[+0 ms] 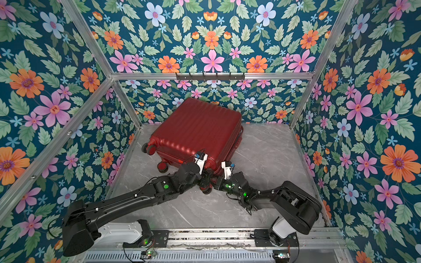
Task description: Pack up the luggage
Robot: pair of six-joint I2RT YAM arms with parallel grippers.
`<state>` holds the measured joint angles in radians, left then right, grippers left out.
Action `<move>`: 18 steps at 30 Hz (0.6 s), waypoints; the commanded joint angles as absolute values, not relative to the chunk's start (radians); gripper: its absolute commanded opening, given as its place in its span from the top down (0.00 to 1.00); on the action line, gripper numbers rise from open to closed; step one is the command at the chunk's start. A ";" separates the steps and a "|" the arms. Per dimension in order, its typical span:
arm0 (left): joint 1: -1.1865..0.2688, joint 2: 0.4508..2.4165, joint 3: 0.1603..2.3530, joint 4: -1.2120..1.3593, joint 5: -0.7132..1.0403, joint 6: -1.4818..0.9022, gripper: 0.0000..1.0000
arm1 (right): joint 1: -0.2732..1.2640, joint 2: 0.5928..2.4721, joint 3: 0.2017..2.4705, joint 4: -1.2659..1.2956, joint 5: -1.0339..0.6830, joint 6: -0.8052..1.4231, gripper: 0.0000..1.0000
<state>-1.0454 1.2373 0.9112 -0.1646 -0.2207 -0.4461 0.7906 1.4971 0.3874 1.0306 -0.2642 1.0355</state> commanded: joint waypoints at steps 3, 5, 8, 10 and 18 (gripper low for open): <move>-1.042 1.226 0.914 -0.040 -0.250 -0.436 1.00 | 0.788 1.427 0.394 0.881 -0.179 0.988 0.97; -1.042 1.226 0.916 -0.038 -0.251 -0.436 1.00 | 0.788 1.400 0.405 0.797 -0.159 0.974 1.00; -1.042 1.223 0.916 -0.038 -0.254 -0.436 1.00 | 0.788 1.372 0.426 0.675 -0.125 0.954 1.00; -1.043 1.220 0.914 -0.040 -0.257 -0.434 1.00 | 0.788 1.363 0.432 0.625 -0.100 0.948 1.00; -1.042 1.206 0.914 -0.053 -0.268 -0.433 1.00 | 0.787 1.336 0.418 0.535 -0.014 0.943 1.00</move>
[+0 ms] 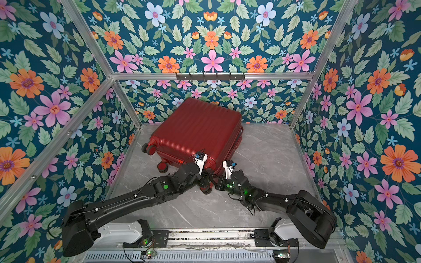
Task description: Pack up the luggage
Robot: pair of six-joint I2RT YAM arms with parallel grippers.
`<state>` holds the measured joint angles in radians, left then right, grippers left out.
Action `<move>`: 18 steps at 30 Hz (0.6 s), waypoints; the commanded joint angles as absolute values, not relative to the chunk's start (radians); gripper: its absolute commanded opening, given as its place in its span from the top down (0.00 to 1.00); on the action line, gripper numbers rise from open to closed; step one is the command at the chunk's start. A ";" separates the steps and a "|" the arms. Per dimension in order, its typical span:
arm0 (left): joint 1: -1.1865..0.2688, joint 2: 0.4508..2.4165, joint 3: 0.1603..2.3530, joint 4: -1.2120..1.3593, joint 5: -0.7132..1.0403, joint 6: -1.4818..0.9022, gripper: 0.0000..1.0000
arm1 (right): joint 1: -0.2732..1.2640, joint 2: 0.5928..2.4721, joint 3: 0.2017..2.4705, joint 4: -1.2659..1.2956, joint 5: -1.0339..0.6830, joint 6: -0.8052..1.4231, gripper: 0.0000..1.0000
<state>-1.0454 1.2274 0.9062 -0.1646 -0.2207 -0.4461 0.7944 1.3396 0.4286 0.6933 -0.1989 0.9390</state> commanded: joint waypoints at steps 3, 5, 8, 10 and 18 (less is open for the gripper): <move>-1.042 1.201 0.913 -0.057 -0.269 -0.433 1.00 | 0.786 1.324 0.418 0.498 0.012 0.938 1.00; -1.042 1.196 0.912 -0.060 -0.271 -0.433 1.00 | 0.787 1.318 0.421 0.469 0.028 0.932 1.00; -1.042 1.186 0.910 -0.064 -0.268 -0.433 1.00 | 0.778 1.308 0.426 0.423 0.047 0.927 1.00; -1.042 1.180 0.908 -0.067 -0.263 -0.433 1.00 | 0.768 1.300 0.426 0.402 0.053 0.924 1.00; -1.042 1.170 0.899 -0.071 -0.264 -0.433 1.00 | 0.726 1.242 0.426 0.303 0.067 0.892 1.00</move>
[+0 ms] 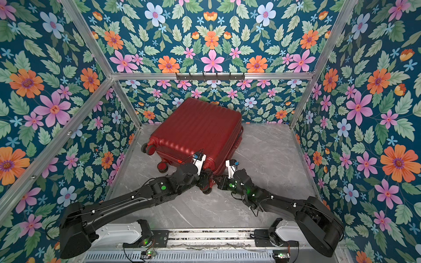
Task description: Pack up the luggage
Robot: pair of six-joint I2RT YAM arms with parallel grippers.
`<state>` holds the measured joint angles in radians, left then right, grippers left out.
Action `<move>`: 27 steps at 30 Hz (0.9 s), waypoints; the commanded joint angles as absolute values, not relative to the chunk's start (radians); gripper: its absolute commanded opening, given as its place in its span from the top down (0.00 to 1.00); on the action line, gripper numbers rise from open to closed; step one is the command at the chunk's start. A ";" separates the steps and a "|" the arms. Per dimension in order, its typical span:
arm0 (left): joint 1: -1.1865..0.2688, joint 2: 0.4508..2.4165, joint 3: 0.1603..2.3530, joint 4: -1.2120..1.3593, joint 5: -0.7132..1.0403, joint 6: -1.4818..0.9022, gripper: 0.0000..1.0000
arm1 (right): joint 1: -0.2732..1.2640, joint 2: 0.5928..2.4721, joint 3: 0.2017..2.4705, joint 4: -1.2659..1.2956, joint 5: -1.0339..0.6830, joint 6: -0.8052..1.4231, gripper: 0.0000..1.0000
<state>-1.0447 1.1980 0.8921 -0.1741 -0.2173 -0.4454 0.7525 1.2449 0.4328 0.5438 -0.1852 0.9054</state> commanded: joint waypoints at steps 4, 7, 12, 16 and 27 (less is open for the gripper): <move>-1.042 1.170 0.898 -0.071 -0.259 -0.433 1.00 | 0.711 1.220 0.427 0.258 0.068 0.867 1.00; -1.043 1.167 0.898 -0.071 -0.255 -0.433 1.00 | 0.700 1.205 0.428 0.244 0.060 0.843 1.00; -1.042 1.173 0.902 -0.071 -0.255 -0.430 1.00 | 0.698 1.187 0.434 0.292 -0.069 0.745 1.00; -1.041 1.179 0.905 -0.055 -0.264 -0.422 1.00 | 0.699 1.171 0.439 0.325 -0.189 0.713 0.81; -1.029 1.178 0.879 -0.025 -0.252 -0.434 1.00 | 0.699 1.040 0.476 0.268 -0.305 0.731 0.44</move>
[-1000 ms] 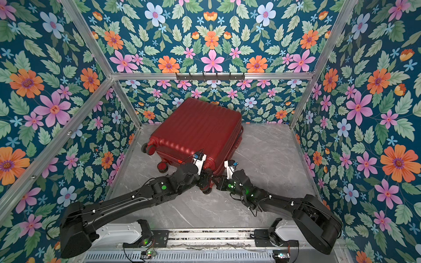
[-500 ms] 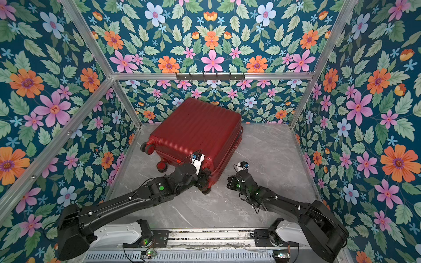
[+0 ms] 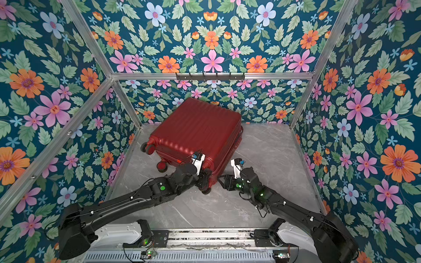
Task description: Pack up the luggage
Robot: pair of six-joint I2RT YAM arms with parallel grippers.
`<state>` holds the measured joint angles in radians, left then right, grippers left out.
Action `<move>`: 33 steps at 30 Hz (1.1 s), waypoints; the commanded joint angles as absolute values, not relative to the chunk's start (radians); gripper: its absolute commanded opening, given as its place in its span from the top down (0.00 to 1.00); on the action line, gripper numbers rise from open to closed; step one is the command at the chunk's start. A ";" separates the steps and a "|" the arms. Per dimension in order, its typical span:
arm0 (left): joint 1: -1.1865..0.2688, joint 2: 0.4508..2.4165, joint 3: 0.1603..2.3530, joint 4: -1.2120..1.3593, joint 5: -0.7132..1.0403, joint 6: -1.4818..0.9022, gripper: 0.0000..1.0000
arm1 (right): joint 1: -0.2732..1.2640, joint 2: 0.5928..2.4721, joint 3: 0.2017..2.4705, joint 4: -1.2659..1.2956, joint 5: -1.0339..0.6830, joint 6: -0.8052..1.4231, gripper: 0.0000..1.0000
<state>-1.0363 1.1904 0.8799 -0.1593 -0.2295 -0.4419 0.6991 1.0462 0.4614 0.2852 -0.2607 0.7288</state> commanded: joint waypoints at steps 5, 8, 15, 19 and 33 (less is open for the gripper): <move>-1.026 1.172 0.875 -0.017 -0.247 -0.438 1.00 | 0.699 1.115 0.544 0.304 -0.397 0.763 0.45; -1.024 1.171 0.874 -0.017 -0.243 -0.439 1.00 | 0.699 1.168 0.587 0.306 -0.408 0.789 0.45; -1.024 1.170 0.878 -0.011 -0.237 -0.439 1.00 | 0.699 1.269 0.653 0.318 -0.440 0.820 0.60; -1.024 1.173 0.882 -0.008 -0.234 -0.437 1.00 | 0.712 1.297 0.674 0.327 -0.468 0.823 0.70; -1.024 1.184 0.925 0.020 -0.216 -0.433 1.00 | 0.760 1.246 0.687 0.263 -0.525 0.774 0.76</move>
<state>-1.0252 1.1877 0.8982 -0.1669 -0.2077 -0.4461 0.7544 1.2667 0.6880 0.2390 -0.4644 0.8082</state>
